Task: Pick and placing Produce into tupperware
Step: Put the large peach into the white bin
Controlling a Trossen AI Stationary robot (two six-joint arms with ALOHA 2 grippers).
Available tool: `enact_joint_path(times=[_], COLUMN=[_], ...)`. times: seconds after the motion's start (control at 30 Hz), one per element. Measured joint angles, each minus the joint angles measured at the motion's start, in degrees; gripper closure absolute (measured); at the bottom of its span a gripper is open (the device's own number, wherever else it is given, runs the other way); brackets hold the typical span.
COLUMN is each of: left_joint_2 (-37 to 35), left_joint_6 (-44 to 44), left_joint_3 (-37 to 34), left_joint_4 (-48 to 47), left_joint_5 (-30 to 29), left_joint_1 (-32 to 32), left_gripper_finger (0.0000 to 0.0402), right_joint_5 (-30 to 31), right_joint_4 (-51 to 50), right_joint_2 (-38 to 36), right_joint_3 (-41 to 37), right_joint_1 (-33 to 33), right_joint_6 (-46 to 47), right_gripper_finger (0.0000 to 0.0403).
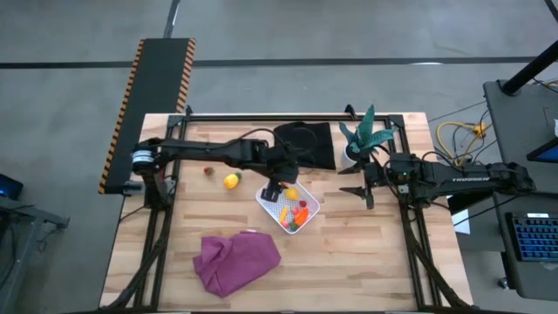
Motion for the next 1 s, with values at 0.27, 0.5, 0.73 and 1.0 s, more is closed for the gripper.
enact_joint_path(times=[0.27, 0.5, 0.73, 1.0], left_joint_2=[5.73, 7.64, 7.82, 7.82], left_joint_6=[-1.34, -1.27, -1.25, -0.74], left_joint_3=[-0.11, -0.32, -0.35, -0.35], left_joint_4=[-0.45, -0.51, -0.52, -0.50], left_joint_5=[0.11, -0.27, -0.33, -1.67], left_joint_1=[-0.75, -0.69, -0.68, -0.62], left_gripper_finger=[0.0182, 0.0182, 0.0182, 0.0172], right_joint_5=[-0.02, -0.02, -0.02, -0.03], right_joint_4=[-0.30, -0.54, -0.54, -0.54], right_joint_2=[-0.09, -0.09, -0.09, -0.09], right_joint_3=[0.00, 0.00, 0.00, 0.00], right_joint_1=[0.00, 0.00, 0.00, 0.01], right_joint_6=[0.02, 0.02, 0.53, 0.58], right_gripper_finger=[0.0159, 0.0163, 0.0159, 0.0161])
